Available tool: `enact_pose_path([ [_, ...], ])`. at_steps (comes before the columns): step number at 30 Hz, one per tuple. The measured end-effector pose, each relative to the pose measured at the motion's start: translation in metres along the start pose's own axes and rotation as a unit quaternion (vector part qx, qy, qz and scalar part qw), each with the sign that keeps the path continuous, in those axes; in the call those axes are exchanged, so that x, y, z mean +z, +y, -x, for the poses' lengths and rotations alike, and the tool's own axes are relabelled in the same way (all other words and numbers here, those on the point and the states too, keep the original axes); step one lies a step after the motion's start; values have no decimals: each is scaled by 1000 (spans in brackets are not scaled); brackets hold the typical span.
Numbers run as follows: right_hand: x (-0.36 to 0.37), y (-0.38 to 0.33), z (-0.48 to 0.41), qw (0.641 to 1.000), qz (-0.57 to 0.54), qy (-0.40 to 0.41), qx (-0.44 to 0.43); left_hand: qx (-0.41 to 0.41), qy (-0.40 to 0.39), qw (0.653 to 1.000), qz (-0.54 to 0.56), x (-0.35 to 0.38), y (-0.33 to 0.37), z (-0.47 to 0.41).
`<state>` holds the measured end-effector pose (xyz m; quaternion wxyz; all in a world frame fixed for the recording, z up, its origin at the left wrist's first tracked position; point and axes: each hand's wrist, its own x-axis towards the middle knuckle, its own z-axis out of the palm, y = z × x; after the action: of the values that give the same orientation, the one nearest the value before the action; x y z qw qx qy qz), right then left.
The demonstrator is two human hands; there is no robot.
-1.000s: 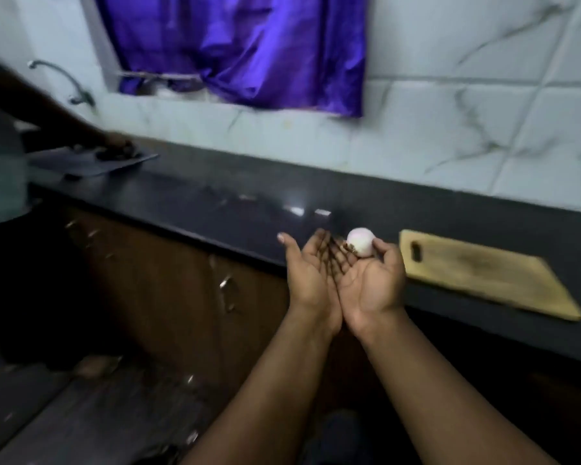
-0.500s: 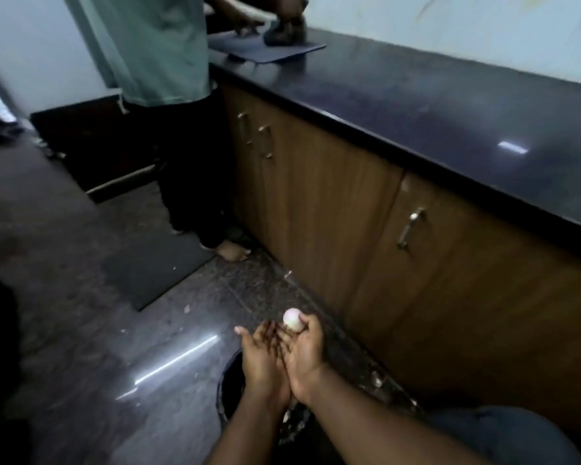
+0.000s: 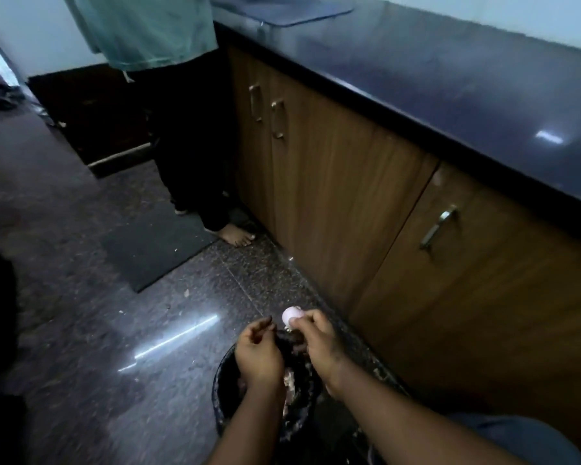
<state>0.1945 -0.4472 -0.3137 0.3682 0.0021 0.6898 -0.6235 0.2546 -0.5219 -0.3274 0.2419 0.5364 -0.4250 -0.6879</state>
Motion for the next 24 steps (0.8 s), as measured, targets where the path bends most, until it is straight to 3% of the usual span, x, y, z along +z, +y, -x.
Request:
enact_pose_path([
  [6, -102, -76, 53, 982, 86, 5, -165, 208, -174, 961, -60, 62, 47, 87],
  [11, -187, -148, 148, 946, 80, 108, -294, 331, -290, 896, -51, 126, 79, 188],
  [16, -288, -195, 246, 858, 119, 283, -413, 404, -427, 809, -14, 197, 100, 311],
  [20, -388, -203, 311, 817, 109, 397, -403, 414, -557, 718, -47, 266, 88, 401],
  [24, -476, -192, 347, 787, 158, 495, -331, 428, -615, 640, -170, 335, 57, 455],
])
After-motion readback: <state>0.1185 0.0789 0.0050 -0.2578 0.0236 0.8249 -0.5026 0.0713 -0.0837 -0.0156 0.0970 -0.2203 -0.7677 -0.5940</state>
